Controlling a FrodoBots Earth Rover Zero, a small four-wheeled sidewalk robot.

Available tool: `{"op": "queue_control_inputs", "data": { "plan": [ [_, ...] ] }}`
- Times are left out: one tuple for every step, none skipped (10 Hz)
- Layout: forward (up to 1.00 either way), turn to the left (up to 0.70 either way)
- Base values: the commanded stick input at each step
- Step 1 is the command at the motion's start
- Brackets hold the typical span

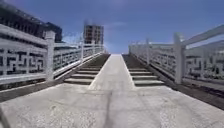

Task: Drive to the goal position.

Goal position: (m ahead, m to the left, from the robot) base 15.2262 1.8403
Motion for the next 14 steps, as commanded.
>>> {"op": "queue_control_inputs", "data": {
  "plan": [
    [0.45,0.00],
    [0.45,0.00],
    [0.45,0.00],
    [0.45,0.00],
    [0.45,0.00],
    [0.45,0.00],
    [0.45,0.00],
    [0.45,0.00],
    [0.45,0.00],
    [0.45,0.00],
    [0.45,0.12],
    [0.45,0.12],
    [0.45,0.00],
    [0.45,0.00]
  ]
}}
